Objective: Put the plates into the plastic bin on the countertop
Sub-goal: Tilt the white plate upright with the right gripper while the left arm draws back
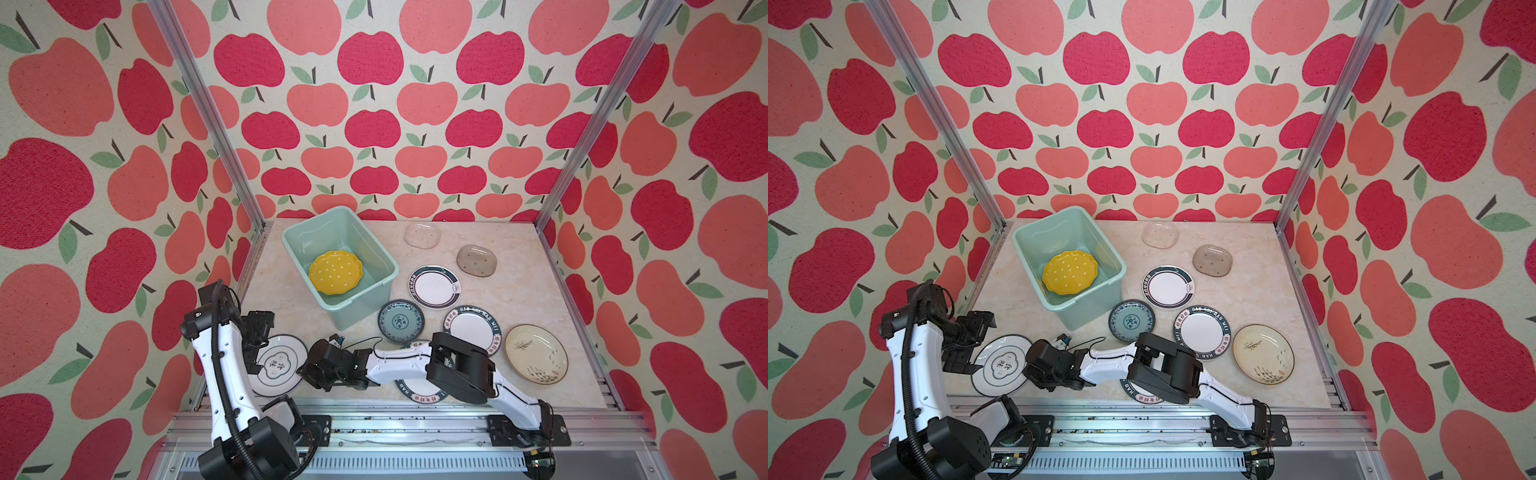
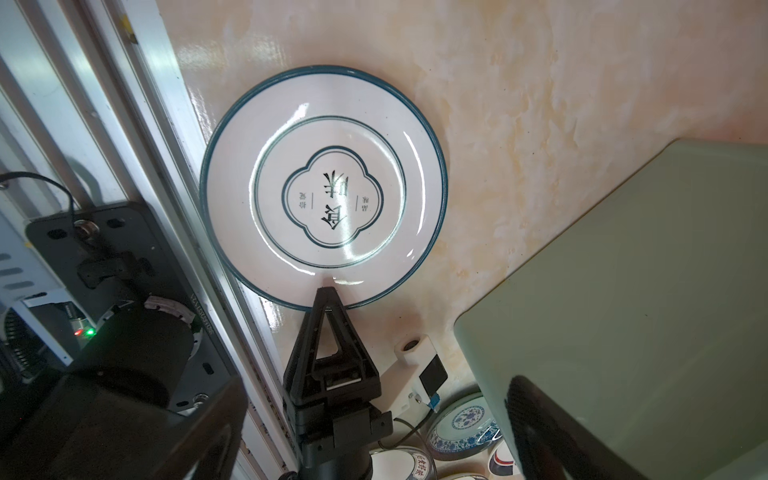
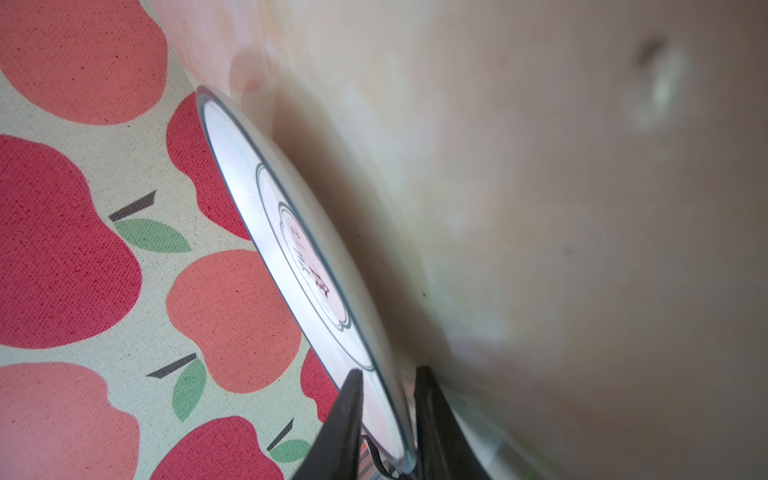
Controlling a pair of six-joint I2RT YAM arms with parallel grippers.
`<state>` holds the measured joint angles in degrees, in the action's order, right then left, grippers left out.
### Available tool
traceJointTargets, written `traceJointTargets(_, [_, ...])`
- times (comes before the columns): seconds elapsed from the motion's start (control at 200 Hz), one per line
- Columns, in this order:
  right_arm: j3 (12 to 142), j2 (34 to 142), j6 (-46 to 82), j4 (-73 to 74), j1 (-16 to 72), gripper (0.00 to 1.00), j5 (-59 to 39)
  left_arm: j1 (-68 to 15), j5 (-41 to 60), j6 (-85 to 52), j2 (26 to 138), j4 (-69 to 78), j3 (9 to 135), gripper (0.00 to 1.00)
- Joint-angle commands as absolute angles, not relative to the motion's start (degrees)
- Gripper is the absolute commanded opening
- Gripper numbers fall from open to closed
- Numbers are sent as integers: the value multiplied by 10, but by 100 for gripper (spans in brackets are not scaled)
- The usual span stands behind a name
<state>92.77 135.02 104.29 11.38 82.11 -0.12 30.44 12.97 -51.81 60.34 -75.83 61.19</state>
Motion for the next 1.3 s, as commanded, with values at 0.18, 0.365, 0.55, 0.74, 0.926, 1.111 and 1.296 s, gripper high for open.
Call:
traceJointTargets(0.18, [940,1371,1044,77,814,13,-2,308,136,-530,608,-783,637,99])
traceJointTargets(0.365, [926,1358,1035,81,812,3,-1,305,150,-537,596,-778,631,99])
traceJointTargets(0.55, [911,1332,1012,81,812,0,7,303,166,-520,582,-783,638,99])
traceJointTargets(0.74, [894,1289,963,70,813,0,23,298,174,-505,563,-795,662,99])
traceJointTargets(0.926, [866,1239,927,71,816,0,35,290,177,-498,546,-805,689,99])
traceJointTargets(1.111, [853,1199,886,55,823,0,51,266,175,-503,533,-801,721,99])
traceJointTargets(1.296, [859,1171,856,35,832,0,68,219,173,-522,535,-802,760,100])
